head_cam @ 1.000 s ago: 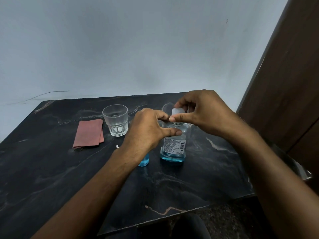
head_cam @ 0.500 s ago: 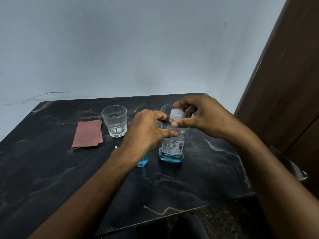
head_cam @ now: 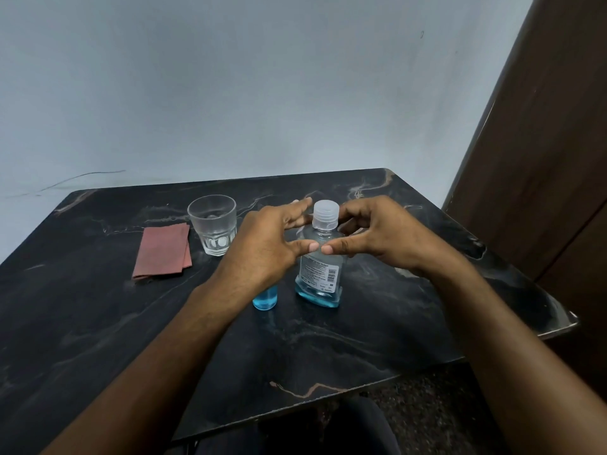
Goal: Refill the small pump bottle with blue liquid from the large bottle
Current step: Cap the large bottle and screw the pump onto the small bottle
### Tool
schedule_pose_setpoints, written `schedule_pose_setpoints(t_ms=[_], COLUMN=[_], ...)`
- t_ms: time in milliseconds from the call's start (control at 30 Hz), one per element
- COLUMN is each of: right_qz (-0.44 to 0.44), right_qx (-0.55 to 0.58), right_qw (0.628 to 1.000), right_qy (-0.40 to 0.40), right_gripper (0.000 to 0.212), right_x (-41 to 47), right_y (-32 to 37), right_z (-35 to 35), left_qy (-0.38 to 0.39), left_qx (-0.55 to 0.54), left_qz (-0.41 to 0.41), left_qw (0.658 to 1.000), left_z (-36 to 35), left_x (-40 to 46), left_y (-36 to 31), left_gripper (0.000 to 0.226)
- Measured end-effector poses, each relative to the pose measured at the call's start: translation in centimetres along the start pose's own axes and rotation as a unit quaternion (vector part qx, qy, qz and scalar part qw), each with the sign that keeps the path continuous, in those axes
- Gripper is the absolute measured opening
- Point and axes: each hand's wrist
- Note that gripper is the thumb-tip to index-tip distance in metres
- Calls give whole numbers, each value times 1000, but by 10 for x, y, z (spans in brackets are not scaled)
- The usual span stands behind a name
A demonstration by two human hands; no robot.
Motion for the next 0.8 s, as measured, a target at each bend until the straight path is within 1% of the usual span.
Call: schedule_pose_setpoints(t_ms=[100, 167, 267, 500, 567, 667, 800], right_qz=[-4, -3, -11, -33, -34, -40, -57], right_qx=[-7, -28, -52, -83, -87, -104, -128], right_qw=[999, 997, 992, 972, 967, 962, 962], right_qy=[-38, -73, -116, -218, -236, -248, -233], right_gripper=[29, 29, 36, 49, 52, 51, 50], right_x=[1, 1, 0, -7, -8, -9, -8], right_y=[-4, -5, -8, -21, -25, -28, -29], right_z=[-2, -3, 1, 18, 22, 23, 24], left_qy=[-25, -47, -65, -91, -105, -126, -132], left_qx=[-5, -15, -29, -36, -44, -54, -54], left_qz=[-3, -2, -9, -26, -24, -16, 1], left_qw=[1000, 999, 997, 995, 993, 990, 990], left_z=[-2, -3, -6, -9, -8, -3, 9], left_x=[-1, 1, 5, 4, 1, -2, -7], left_y=[0, -2, -6, -8, -6, -3, 0], left_gripper=[76, 70, 57, 41, 36, 29, 24])
Point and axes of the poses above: each hand's wrist, its own x-axis towards the middle knuckle, its own z-axis out of the back of the hand, y = z × x, and after that the axes turned 4 degrees about x, right-handed
